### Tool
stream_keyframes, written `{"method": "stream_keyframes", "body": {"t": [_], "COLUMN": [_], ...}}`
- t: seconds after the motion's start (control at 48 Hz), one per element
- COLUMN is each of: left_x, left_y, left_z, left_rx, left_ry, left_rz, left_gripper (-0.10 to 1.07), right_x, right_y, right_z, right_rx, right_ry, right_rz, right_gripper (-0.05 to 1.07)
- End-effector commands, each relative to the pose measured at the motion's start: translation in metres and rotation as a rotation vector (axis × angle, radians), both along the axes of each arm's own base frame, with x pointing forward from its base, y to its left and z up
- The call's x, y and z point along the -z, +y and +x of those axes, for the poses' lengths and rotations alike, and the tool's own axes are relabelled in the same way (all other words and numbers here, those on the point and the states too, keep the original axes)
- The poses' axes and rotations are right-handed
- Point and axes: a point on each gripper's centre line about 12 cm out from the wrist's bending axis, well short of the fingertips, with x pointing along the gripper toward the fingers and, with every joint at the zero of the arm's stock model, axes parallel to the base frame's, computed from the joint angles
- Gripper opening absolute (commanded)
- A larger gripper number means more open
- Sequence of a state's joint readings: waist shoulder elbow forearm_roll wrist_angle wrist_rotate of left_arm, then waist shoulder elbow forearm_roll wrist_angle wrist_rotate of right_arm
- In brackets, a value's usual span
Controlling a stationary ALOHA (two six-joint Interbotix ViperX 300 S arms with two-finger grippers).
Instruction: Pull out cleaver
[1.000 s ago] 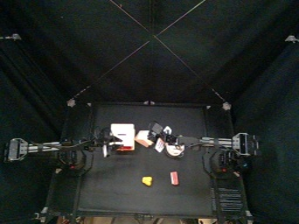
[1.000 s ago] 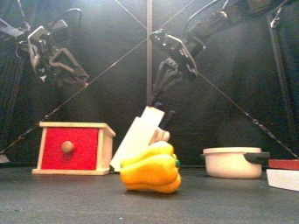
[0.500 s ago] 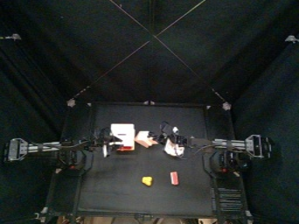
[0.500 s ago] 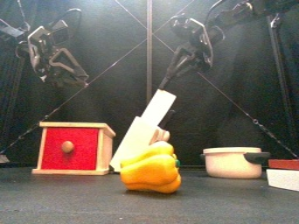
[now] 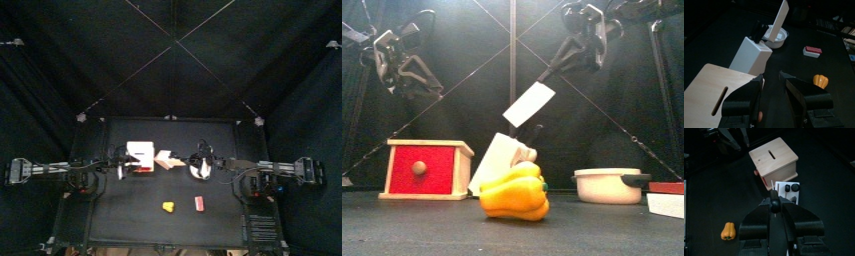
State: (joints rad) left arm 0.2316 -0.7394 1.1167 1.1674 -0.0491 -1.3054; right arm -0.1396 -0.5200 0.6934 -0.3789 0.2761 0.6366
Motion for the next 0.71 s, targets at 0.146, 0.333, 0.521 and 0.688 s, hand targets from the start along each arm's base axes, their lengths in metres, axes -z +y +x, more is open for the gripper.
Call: {"method": "stream_keyframes", "body": {"t": [0.146, 0.333, 0.521, 0.688], "left_x": [-0.004, -0.005, -0.005, -0.007], "left_y": [-0.001, -0.002, -0.003, -0.005], "left_z": [0.003, 0.003, 0.003, 0.004], "left_rx": [0.012, 0.015, 0.021, 0.032], "left_ry": [-0.012, -0.015, -0.014, -0.019], "left_rz": [0.006, 0.004, 0.005, 0.005], "left_gripper": [0.74, 0.74, 0.74, 0.74], "right_x": [-0.012, -0.006, -0.003, -0.001], "right_y": [0.008, 0.01, 0.011, 0.013], "right_z": [-0.01, -0.013, -0.013, -0.012], "right_rx": [-0.051, -0.06, -0.065, -0.078], "right_ry": [-0.143, -0.163, -0.16, -0.178], "right_rz": [-0.005, 0.015, 0.019, 0.017], "right_gripper": [0.46, 0.46, 0.46, 0.46]}}
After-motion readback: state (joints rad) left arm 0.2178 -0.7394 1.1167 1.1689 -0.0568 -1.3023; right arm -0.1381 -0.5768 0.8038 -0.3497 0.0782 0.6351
